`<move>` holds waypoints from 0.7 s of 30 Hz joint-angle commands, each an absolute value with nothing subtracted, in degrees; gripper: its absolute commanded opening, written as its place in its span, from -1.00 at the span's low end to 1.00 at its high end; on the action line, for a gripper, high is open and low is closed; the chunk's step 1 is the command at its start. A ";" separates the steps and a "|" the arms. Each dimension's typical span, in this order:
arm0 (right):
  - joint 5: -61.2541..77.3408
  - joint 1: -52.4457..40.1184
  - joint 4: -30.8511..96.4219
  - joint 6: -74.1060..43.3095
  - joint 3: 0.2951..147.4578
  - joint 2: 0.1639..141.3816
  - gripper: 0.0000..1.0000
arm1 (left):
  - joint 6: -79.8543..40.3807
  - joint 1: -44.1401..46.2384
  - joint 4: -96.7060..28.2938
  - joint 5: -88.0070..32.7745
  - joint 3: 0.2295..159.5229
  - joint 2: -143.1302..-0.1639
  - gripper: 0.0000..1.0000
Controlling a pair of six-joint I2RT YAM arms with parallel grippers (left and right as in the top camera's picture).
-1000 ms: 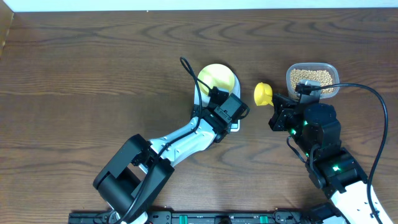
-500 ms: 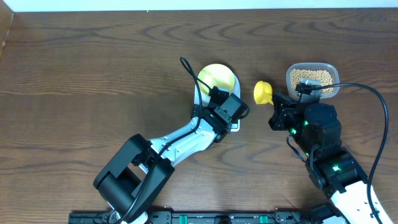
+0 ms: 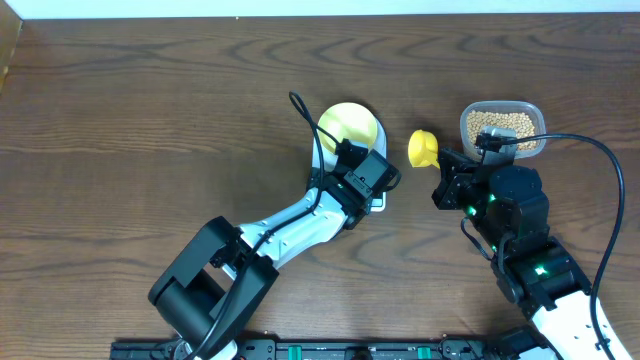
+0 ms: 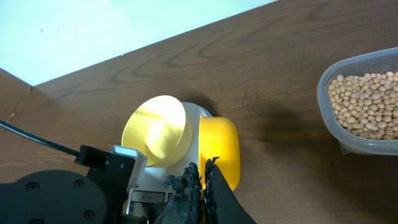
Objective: Scoop item into bowl and weigh 50g on scale
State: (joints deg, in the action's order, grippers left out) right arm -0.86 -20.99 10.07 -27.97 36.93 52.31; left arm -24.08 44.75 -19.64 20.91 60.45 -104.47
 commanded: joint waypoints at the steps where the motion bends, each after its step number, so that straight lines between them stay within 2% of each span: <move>1: -0.89 -20.67 9.96 -27.14 37.80 51.64 -0.98 | -23.62 44.82 -20.47 21.08 59.86 -102.61 0.68; 21: -0.91 -20.67 9.87 -27.14 37.80 51.64 -0.98 | -23.66 44.82 -21.80 21.04 59.86 -102.32 0.68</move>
State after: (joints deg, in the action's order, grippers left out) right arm -0.86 -20.99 10.04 -27.99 36.93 52.31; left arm -23.97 44.75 -21.34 20.88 60.45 -103.70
